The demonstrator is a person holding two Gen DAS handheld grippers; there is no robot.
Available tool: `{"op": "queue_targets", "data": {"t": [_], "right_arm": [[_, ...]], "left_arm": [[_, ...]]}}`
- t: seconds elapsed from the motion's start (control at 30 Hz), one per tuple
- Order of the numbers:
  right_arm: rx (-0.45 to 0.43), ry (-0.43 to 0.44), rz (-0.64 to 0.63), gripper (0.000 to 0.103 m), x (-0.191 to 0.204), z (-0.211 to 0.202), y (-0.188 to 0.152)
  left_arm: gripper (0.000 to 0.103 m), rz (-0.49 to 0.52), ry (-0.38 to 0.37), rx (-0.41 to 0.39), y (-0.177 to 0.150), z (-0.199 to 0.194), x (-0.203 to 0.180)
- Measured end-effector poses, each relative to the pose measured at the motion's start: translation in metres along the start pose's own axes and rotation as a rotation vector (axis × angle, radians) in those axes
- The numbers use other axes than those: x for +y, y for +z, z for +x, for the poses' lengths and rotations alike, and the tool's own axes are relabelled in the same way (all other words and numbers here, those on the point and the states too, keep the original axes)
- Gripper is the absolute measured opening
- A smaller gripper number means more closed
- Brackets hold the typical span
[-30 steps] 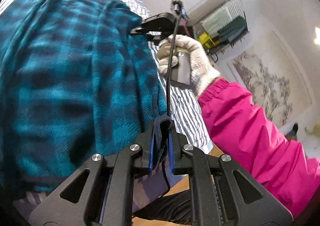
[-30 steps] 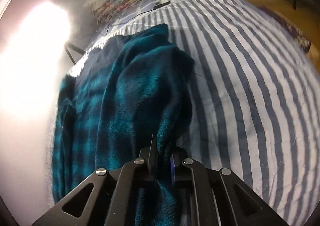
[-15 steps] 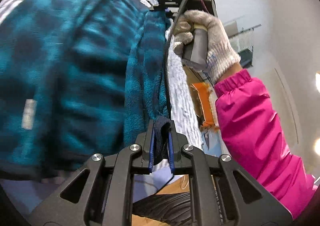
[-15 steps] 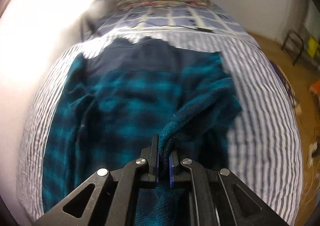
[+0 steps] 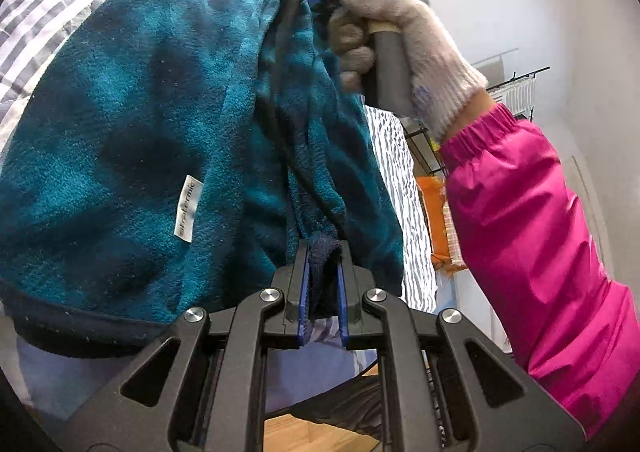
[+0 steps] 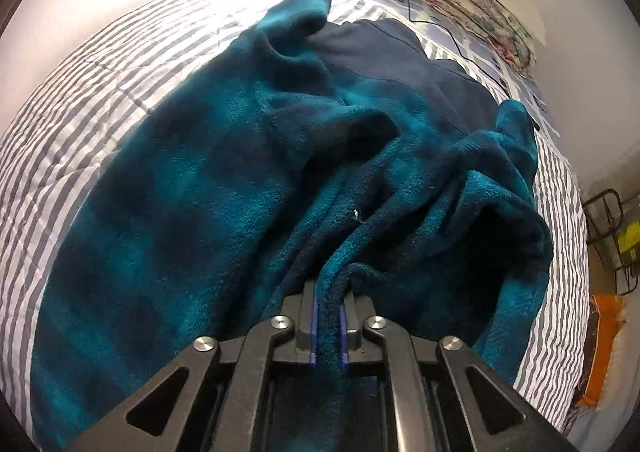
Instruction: Fold large clothes
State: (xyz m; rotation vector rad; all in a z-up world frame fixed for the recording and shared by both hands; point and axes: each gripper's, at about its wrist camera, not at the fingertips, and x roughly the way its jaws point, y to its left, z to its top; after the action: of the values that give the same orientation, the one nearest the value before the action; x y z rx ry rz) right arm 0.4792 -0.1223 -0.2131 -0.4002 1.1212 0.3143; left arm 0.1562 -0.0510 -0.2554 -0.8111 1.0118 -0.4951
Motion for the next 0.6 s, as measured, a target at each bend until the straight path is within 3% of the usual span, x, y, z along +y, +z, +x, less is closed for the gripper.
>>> {"op": "queue_targets", "data": {"t": [0.07, 0.13, 0.2, 0.27, 0.37, 0.5, 0.6], "right_arm": [[-0.010, 0.097, 0.034, 0.031, -0.013, -0.014, 0.000], [-0.056, 0.239, 0.019, 0.031, -0.028, -0.043, -0.005], [-0.116, 0.268, 0.011, 0.032, -0.045, -0.067, -0.009], [-0.151, 0.263, 0.054, 0.040, -0.073, -0.080, -0.013], [-0.168, 0.168, 0.158, 0.051, -0.113, -0.076, -0.020], [-0.124, 0.113, 0.245, 0.051, -0.146, -0.050, -0.026], [-0.096, 0.122, 0.262, 0.051, -0.156, -0.039, -0.023]], "left_arm": [[0.009, 0.006, 0.004, -0.006, 0.002, 0.000, -0.002], [0.009, 0.022, 0.014, -0.007, 0.000, -0.002, -0.005], [0.009, 0.036, 0.021, 0.000, -0.006, -0.006, -0.007], [0.010, 0.044, 0.033, 0.004, -0.008, -0.008, -0.009], [0.010, 0.090, 0.074, -0.015, -0.013, -0.022, -0.016], [0.011, 0.167, 0.116, -0.061, -0.007, -0.032, -0.023], [0.011, 0.178, 0.093, -0.057, 0.000, -0.031, -0.028]]}}
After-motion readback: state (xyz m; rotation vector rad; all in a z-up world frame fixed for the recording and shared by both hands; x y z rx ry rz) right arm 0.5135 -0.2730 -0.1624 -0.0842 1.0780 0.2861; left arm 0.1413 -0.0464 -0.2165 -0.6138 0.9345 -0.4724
